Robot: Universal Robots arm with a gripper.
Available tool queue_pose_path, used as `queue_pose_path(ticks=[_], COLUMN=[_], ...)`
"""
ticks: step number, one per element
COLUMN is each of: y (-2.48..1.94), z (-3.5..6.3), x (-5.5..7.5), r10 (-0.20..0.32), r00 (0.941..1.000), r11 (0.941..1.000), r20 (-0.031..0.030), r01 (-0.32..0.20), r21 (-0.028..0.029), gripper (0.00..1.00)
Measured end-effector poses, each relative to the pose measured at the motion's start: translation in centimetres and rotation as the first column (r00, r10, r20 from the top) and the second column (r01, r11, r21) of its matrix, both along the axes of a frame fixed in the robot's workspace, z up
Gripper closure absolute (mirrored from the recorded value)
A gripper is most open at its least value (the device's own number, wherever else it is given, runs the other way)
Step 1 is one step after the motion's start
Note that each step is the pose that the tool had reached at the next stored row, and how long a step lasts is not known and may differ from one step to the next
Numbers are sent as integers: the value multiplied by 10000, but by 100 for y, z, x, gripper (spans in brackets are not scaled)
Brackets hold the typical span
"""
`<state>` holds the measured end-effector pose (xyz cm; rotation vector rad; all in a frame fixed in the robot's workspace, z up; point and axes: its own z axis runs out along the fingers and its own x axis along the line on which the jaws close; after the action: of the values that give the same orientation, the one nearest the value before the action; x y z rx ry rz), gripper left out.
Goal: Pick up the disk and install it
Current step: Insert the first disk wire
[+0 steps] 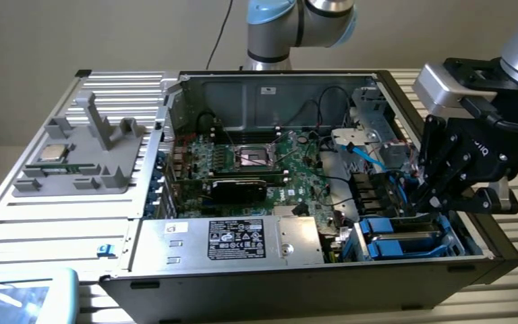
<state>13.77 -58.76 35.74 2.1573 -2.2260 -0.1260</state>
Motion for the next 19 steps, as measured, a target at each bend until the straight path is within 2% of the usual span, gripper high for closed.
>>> queue_pose_path(ticks=[2, 5, 12, 14, 16, 18, 19], y=[0, 0, -1, -1, 0, 7, 11], z=[-14, -40, -78, -84, -89, -93, -94], x=[-1, -15, -28, -40, -57, -71, -79], r10=[-33, -103, -190, -190, -187, -185, -185], r00=[10000, 9999, 9998, 9997, 9996, 9995, 9995], r11=[10000, 9999, 9998, 9998, 9996, 9994, 9993], r20=[1, 40, 102, 172, 234, 252, 259], r01=[33, 103, 191, 191, 192, 192, 192], r21=[-4, -7, -52, -97, -192, -290, -305], gripper=[84, 84, 84, 84, 84, 84, 84])
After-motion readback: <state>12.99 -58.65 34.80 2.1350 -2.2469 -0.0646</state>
